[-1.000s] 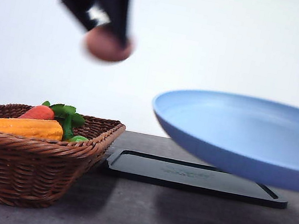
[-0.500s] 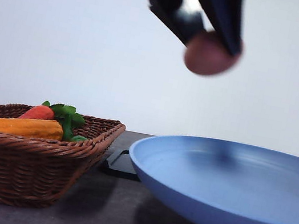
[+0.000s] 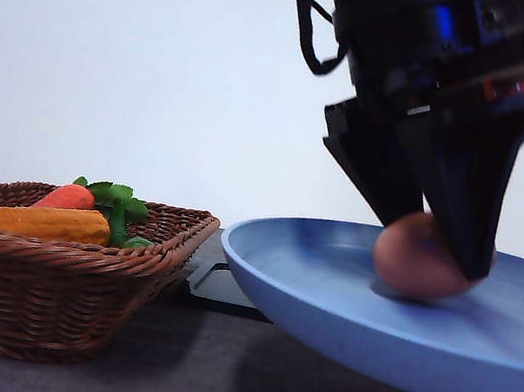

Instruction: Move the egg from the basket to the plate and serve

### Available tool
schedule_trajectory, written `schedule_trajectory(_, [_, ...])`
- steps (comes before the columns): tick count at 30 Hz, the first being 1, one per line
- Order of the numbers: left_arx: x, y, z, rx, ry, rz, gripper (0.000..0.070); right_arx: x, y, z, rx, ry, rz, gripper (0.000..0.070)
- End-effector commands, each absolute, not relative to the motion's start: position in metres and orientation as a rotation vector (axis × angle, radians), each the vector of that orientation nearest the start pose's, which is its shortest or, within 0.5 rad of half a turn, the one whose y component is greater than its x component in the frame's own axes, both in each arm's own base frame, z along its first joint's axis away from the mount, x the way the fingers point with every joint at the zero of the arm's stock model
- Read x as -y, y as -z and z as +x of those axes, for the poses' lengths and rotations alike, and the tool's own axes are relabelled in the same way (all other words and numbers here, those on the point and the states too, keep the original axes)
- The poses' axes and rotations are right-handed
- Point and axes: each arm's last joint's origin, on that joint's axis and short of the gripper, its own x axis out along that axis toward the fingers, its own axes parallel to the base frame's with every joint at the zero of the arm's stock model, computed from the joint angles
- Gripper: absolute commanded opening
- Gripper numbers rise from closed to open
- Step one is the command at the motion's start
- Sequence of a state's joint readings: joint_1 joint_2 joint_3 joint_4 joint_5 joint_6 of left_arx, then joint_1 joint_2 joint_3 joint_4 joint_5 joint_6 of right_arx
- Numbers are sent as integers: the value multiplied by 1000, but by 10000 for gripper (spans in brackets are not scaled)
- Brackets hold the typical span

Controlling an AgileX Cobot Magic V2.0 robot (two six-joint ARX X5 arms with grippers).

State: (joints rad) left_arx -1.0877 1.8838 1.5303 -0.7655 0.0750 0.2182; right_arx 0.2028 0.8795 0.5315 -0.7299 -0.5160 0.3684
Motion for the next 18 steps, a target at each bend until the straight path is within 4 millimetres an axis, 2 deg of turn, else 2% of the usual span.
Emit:
schedule_trajectory(1, [357,-236,179,-908,1167,765,276,-45,-203,144,-1180,-468,478,0])
schedule_trajectory(5, [359,-234,180,-907,1164,759,370,-45,-203,143,-1187,-467,479,0])
schedule_trajectory(7, [359,-234,180,-903,1165,755,392,-45,-203,143,-1191,-466,480,0])
schedule_trajectory(13, [357,-241,177,-898,1171,745,393,-45,-202,144,-1196,-466,474,0])
schedule_trajectory(18, [342,-264,175,-886,1158,723,393,-44,-200,152,-1226,-453,468,0])
